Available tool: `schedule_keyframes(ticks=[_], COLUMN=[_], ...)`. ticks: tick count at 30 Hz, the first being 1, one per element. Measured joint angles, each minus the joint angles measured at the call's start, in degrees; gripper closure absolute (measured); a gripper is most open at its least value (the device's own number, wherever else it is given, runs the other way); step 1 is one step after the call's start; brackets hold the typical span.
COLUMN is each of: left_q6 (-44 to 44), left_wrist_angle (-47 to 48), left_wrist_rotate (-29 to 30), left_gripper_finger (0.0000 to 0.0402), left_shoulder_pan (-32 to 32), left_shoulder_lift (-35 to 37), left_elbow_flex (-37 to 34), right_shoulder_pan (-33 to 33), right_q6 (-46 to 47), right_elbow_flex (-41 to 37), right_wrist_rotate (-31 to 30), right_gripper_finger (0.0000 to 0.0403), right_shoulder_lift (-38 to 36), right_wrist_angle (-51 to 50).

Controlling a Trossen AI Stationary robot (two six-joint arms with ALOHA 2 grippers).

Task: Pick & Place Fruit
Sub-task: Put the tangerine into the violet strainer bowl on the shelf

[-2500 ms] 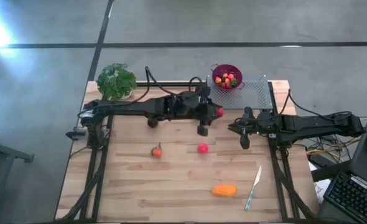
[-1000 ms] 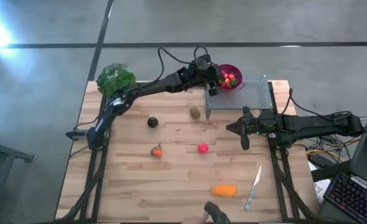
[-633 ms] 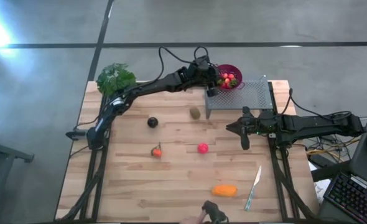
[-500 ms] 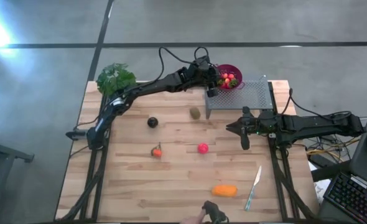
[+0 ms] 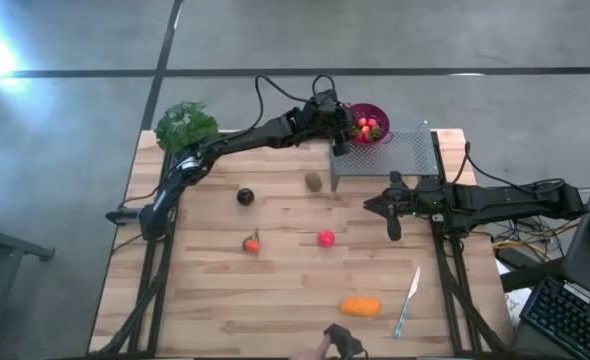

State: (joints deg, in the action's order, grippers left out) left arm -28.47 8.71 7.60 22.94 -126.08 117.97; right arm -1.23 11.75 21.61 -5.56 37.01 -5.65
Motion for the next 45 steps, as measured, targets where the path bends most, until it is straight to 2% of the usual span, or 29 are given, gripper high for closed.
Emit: schedule_keyframes(ticks=[3,9,15,21,29,34,39,45], left_q6=[-0.8,-1.9,-1.4,-0.6,9.2,17.4,23.2,25.5], left_wrist_angle=[1.0,11.9,31.0,48.0,66.3,75.6,81.5,80.7], left_wrist_rotate=[0.0,0.0,0.0,0.0,-0.2,0.1,2.5,2.4], left_gripper_finger=[0.0170,0.0168,0.0168,0.0168,0.0168,0.0168,0.0168,0.0168], left_shoulder_pan=[-0.1,-1.5,-3.7,-7.0,-12.9,-15.1,-17.5,-23.1], left_shoulder_lift=[0.2,3.1,7.3,13.4,18.2,18.9,19.1,22.1], left_elbow_flex=[0.2,3.9,8.0,7.6,7.3,7.3,6.6,-1.0], right_shoulder_pan=[0.0,0.0,-0.1,-0.2,-0.2,-0.2,-0.2,-0.2], right_q6=[-0.2,-1.2,-1.5,-1.5,-1.3,-0.5,-0.1,-0.1], right_elbow_flex=[0.0,0.0,-0.1,-0.1,-0.1,-0.1,-0.1,-0.1], right_wrist_rotate=[0.0,-0.1,-0.2,-0.4,-0.4,-0.4,-0.4,-0.4], right_gripper_finger=[0.0364,0.0364,0.0349,0.0337,0.0326,0.0319,0.0310,0.0301], right_shoulder_lift=[0.0,0.0,0.2,0.2,0.3,0.3,0.3,0.2], right_wrist_angle=[0.0,0.0,0.0,0.2,0.2,0.1,0.1,0.0])
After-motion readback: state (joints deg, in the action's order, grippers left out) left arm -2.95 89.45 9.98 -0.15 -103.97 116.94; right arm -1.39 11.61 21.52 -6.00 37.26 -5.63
